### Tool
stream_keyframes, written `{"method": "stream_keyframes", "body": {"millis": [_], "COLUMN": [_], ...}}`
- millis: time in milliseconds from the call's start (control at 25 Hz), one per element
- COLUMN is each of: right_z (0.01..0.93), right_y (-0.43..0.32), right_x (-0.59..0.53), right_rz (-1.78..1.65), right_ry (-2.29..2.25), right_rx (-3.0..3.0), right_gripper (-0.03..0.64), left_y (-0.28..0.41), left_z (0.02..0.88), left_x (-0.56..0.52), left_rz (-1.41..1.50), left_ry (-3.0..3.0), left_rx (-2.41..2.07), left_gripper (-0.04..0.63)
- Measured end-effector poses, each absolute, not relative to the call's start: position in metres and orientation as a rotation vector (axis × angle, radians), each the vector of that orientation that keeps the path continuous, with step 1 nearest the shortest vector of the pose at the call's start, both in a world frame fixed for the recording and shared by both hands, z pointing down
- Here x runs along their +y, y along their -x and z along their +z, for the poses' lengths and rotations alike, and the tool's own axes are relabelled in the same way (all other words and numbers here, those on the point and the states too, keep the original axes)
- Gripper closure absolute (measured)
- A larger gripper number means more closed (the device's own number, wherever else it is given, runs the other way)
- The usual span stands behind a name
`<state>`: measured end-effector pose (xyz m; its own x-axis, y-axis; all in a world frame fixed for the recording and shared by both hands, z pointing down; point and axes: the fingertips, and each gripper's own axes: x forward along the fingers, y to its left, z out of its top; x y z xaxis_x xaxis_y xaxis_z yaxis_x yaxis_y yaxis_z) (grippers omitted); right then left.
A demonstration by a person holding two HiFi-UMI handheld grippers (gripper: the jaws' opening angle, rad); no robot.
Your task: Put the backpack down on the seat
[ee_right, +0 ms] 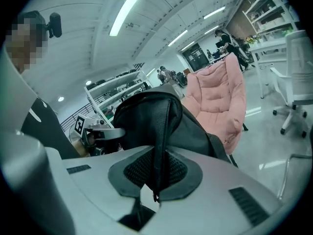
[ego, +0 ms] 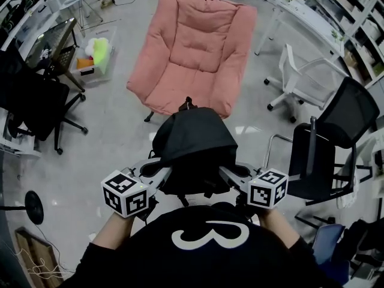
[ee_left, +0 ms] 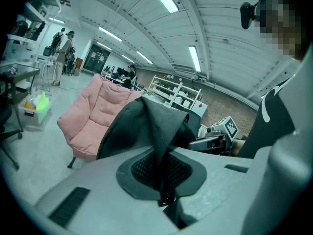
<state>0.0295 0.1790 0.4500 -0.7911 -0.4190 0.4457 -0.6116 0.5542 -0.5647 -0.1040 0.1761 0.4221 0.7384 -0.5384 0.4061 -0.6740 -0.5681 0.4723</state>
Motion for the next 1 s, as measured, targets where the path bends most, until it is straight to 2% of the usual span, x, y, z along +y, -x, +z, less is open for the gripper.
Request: {"method": "stream_keyframes", "body": {"millis": [600, 1000], "right_z": [0.444, 0.478], "right_y": [0.029, 0.049], "right_x": [0.105, -0.007], "right_rz": [1.001, 1.127], "right_ry": [-0.645, -0.592], "right_rx": [-2.552, -2.505], "right_gripper": [0.586, 0.586], "left_y": [0.162, 0.181], "left_z": [0.412, 0.442], "left_x": [0.122, 0.012], "left_rz": [0.204, 0.236], "left_ry": [-2.236, -2.127], "left_rx": [-1.089, -1.108], "left_gripper": [0.583, 0.581]}}
